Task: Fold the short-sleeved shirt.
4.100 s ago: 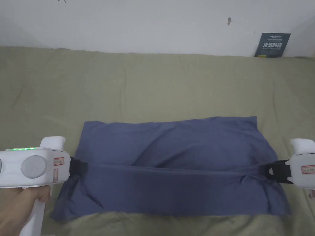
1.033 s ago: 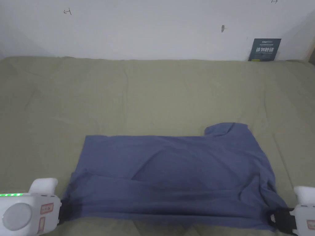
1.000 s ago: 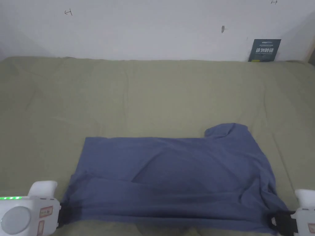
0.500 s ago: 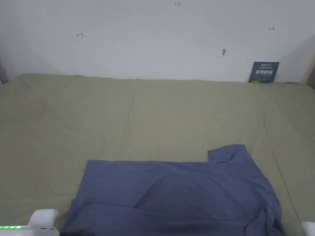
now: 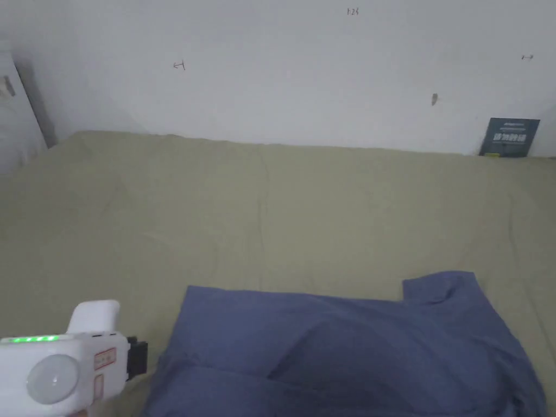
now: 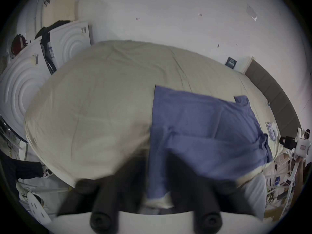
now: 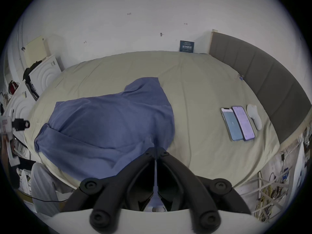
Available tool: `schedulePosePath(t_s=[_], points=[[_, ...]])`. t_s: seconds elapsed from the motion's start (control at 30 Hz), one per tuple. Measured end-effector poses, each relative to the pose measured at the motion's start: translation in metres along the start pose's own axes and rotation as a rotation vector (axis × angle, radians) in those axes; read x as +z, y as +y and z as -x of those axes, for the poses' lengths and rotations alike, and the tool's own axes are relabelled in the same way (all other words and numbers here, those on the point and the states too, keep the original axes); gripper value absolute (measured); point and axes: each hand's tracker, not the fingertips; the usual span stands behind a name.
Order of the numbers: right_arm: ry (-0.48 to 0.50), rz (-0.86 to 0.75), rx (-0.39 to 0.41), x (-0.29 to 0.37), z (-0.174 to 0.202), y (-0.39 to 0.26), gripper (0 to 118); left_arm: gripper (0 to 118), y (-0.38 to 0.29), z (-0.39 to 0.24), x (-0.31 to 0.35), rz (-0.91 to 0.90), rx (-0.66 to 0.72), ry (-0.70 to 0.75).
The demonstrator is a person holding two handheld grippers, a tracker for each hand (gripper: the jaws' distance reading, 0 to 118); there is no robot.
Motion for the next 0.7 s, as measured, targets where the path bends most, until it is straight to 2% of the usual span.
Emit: schedulePosePath(t_s=[0.1,0.2,0.23,0.27,0.33,0.37,0.4,0.43,0.53,0.63,0.67,0.7], points=[[-0.007,-0.005,0.015,-0.014,0.008,0.015,4,9,0.029,-0.006,-0.032,0.003,0.026,-0.031],[0.003,0.002,0.010,-0.025,0.015,0.025,4,9,0.054,-0.021,-0.072,0.043,-0.008,-0.020],[0.009,0.010,0.015,-0.030,0.016,0.029,4,14,0.061,-0.026,-0.087,0.048,-0.005,-0.014],[0.016,0.017,0.016,-0.036,0.017,0.032,4,33,0.070,-0.029,-0.105,0.059,-0.022,-0.014],[0.014,0.033,0.018,-0.047,0.017,0.035,4,58,0.084,-0.034,-0.132,0.097,-0.033,0.018],[0.015,0.038,0.022,-0.052,0.017,0.037,4,58,0.090,-0.034,-0.148,0.123,-0.037,0.021],[0.013,0.040,0.021,-0.057,0.017,0.038,4,111,0.091,-0.033,-0.164,0.197,-0.054,0.021],[0.015,0.050,0.020,-0.064,0.014,0.038,4,118,0.090,-0.034,-0.177,0.222,-0.031,0.006],[0.017,0.072,0.016,-0.077,0.011,0.040,4,117,0.096,-0.034,-0.205,0.227,-0.108,0.104],[0.008,0.088,0.020,-0.087,0.007,0.041,4,117,0.094,-0.035,-0.222,0.256,-0.128,0.087],[0.008,0.093,0.018,-0.089,0.006,0.042,4,113,0.095,-0.037,-0.217,0.250,-0.117,0.092],[0.010,0.097,0.017,-0.092,0.003,0.042,4,90,0.095,-0.036,-0.214,0.241,-0.109,0.085]])
